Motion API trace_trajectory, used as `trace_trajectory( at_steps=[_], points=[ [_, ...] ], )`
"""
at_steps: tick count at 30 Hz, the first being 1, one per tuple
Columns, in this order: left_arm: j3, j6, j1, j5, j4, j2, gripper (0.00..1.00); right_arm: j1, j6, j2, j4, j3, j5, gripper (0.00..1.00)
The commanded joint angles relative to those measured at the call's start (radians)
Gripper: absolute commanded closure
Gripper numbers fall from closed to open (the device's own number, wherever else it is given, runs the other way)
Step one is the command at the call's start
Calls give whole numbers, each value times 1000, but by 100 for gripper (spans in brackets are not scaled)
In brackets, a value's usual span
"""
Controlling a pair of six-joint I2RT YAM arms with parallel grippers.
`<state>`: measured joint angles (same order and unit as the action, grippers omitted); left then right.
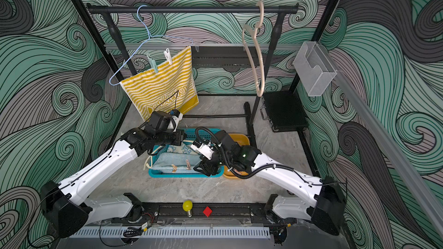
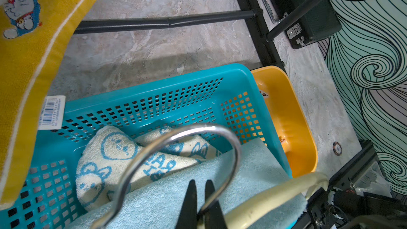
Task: Remove the clothespins securing towels to the hanger
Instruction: Remove the clothespin from the hanger.
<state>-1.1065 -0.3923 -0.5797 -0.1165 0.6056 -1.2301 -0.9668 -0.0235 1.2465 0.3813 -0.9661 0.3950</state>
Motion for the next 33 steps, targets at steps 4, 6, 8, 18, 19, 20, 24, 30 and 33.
trace_trajectory(
  at_steps=[4,6,8,18,19,20,24,30,33],
  points=[
    [5,-21,-7,-12,-22,32,100,-51,-51,59,-50,-28,-62,39],
    [11,-25,-8,-14,-32,33,100,-65,-59,78,-51,-38,-82,38],
    [12,-25,-8,-15,-36,30,100,-74,-64,92,-59,-42,-90,39],
    [25,-31,-8,-15,-46,30,100,-90,-76,163,-120,-60,-102,39],
    [28,-31,-8,-15,-49,31,100,-89,-80,172,-123,-64,-104,40],
    [29,-32,-8,-15,-49,33,100,-90,-79,179,-125,-68,-105,40],
    [34,-32,-7,-14,-47,40,100,-90,-80,200,-140,-78,-102,41],
    [37,-33,-8,-12,-44,46,100,-91,-78,226,-145,-85,-89,44],
    [39,-33,-8,-11,-41,47,100,-91,-74,232,-146,-85,-84,45]
  ],
)
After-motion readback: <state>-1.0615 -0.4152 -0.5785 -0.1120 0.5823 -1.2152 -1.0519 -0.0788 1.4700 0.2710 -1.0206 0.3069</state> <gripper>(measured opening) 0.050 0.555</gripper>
